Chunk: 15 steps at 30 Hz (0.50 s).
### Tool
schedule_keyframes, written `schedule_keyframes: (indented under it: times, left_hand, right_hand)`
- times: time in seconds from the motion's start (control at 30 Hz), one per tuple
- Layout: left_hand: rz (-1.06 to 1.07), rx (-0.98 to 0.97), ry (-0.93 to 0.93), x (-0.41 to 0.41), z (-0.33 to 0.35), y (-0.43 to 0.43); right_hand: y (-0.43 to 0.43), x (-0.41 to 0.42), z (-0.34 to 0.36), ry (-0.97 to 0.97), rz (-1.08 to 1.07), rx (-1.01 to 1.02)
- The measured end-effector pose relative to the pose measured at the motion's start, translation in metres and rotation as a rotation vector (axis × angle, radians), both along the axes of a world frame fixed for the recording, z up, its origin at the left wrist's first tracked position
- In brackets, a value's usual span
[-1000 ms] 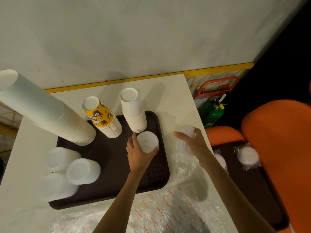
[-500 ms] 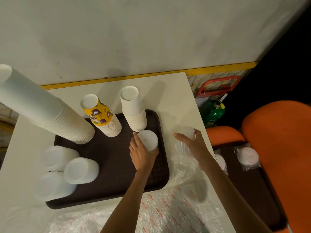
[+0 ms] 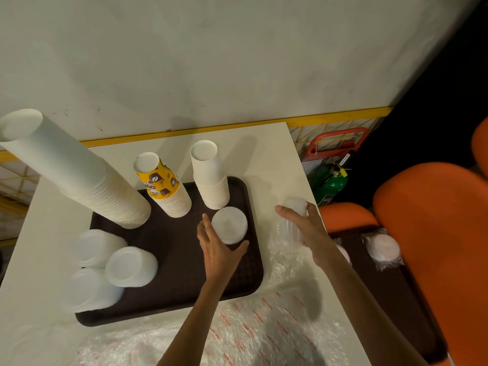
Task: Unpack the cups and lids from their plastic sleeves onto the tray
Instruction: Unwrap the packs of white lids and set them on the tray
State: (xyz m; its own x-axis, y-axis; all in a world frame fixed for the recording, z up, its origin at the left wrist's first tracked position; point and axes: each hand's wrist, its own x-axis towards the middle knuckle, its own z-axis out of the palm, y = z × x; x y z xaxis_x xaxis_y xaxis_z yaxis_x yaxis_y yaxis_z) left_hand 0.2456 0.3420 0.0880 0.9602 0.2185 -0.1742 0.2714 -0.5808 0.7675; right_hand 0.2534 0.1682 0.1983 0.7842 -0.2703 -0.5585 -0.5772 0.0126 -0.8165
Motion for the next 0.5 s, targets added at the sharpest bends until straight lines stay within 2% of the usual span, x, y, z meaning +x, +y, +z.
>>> schedule_keyframes:
  times: [0.13, 0.27, 0.37, 0.5]
  left_hand:
    - [0.144, -0.223, -0.249, -0.025, 0.038, -0.001]
    - [0.085, -0.47, -0.52, -0.044, 0.091, -0.01]
    - [-0.005, -0.616, -0.568, -0.051, 0.121, -0.023]
    - [-0.137, -0.578, -0.608, -0.066, 0.133, -0.029]
  right_hand:
    - [0.006, -0.011, 0.006, -0.024, 0.024, 0.035]
    - [0.015, -0.025, 0.015, -0.052, 0.059, 0.092]
    - [0.02, -0.032, 0.025, -0.071, 0.091, 0.15]
    - [0.024, -0.047, 0.04, -0.105, 0.114, 0.195]
